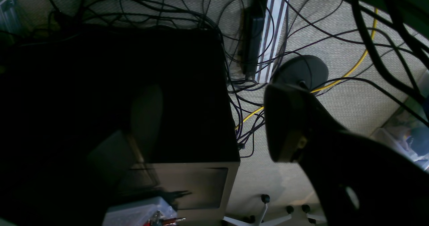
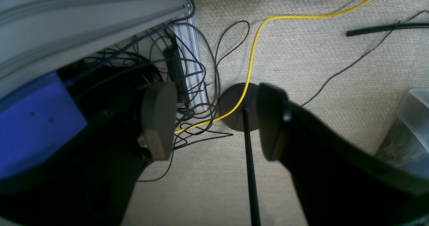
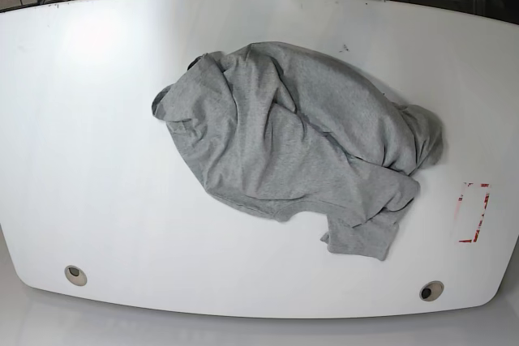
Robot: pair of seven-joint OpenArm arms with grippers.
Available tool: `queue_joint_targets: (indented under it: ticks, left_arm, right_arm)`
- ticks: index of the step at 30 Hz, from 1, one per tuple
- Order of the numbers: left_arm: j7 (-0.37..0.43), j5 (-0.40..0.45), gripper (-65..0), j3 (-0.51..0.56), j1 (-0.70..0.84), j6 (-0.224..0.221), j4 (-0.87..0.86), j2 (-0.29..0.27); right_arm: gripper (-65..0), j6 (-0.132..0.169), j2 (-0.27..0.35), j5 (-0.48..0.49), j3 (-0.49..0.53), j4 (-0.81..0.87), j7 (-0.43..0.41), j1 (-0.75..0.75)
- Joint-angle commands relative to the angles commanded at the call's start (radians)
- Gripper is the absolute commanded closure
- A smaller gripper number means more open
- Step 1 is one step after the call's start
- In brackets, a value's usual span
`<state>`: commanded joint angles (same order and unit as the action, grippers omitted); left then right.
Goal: Fold the T-shirt properly
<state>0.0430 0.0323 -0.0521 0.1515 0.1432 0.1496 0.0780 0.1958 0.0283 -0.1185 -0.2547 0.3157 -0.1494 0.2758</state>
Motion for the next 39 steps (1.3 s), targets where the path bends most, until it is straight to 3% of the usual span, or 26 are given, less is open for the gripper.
queue_joint_targets:
  ticks: [28,39]
  left_arm:
    - [-0.002,0.020,-44.4,0.001,-0.005,-0.006,0.004,0.002]
    - [-0.001,0.021,-44.2,-0.001,0.063,-0.005,0.102,0.003]
  right_arm:
    - [-35.9,-0.004,-0.005,-0.010,0.004,0.004,0.004,-0.005]
    - [-35.5,0.000,-0.002,-0.009,0.003,0.018,0.014,0.005]
